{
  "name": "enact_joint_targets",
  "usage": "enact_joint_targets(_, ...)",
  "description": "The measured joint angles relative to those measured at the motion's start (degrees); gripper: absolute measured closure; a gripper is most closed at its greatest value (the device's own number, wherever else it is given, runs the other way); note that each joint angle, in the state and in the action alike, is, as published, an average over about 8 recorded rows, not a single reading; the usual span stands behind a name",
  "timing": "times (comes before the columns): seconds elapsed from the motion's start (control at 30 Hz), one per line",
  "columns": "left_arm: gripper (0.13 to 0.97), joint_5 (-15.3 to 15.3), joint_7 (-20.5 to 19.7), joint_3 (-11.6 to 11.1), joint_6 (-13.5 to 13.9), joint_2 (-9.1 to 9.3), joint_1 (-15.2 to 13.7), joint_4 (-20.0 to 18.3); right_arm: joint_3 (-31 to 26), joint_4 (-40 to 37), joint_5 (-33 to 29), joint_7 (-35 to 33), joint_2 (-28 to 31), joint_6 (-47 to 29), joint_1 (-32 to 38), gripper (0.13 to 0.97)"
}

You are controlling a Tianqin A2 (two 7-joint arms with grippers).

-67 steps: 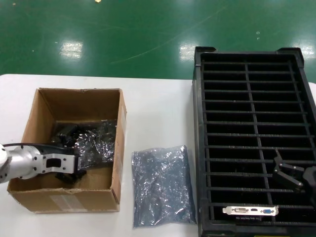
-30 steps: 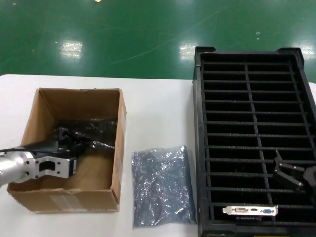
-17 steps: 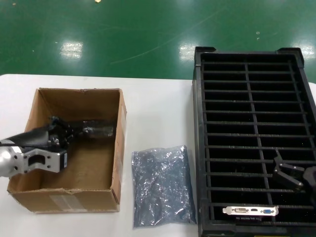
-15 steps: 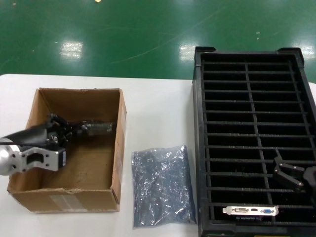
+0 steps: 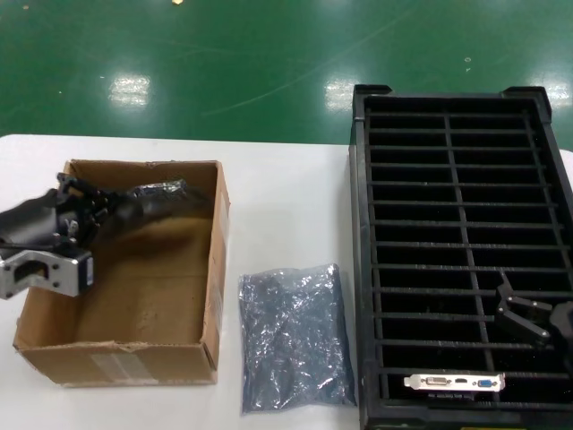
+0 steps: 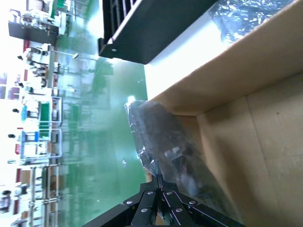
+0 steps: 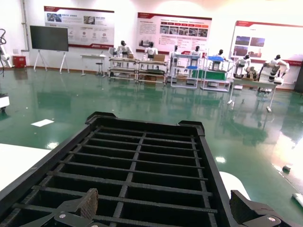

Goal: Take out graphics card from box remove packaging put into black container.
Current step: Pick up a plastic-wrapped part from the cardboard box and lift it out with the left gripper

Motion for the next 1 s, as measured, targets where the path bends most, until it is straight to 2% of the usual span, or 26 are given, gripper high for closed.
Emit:
enact_joint_targets(0.27, 0.957, 0.04, -4.42, -3.87, -1.92, -3.96, 5.06, -9.36, 0.00, 0.00, 0.00, 0.00, 0.00, 0.00, 0.00, 0.129)
enact_joint_targets(0.4, 0.957, -0.58, -6.68, -6.72, -3.04, -6.30, 8.73, -15.03, 0.00, 0.00, 0.00, 0.00, 0.00, 0.00, 0.00, 0.129)
enact_joint_targets(0.5, 0.957, -2.07, -6.97, -8.99, -3.82, -7.89, 11.86, -19.18, 0.00, 0.00, 0.00, 0.00, 0.00, 0.00, 0.00, 0.129)
enact_joint_targets(0.6, 0.957, -4.52, -5.68, -11.15, -4.34, -8.99, 15.21, -23.16, 0.00, 0.00, 0.00, 0.00, 0.00, 0.00, 0.00, 0.129)
enact_joint_targets(0.77, 0.957, -8.88, -0.92, -13.88, -4.10, -9.74, 20.37, -28.89, 0.00, 0.00, 0.00, 0.00, 0.00, 0.00, 0.00, 0.129)
enact_joint_targets(1.0, 0.957, -13.05, 7.26, -15.74, -2.06, -9.41, 24.61, -33.33, 0.00, 0.00, 0.00, 0.00, 0.00, 0.00, 0.00, 0.129)
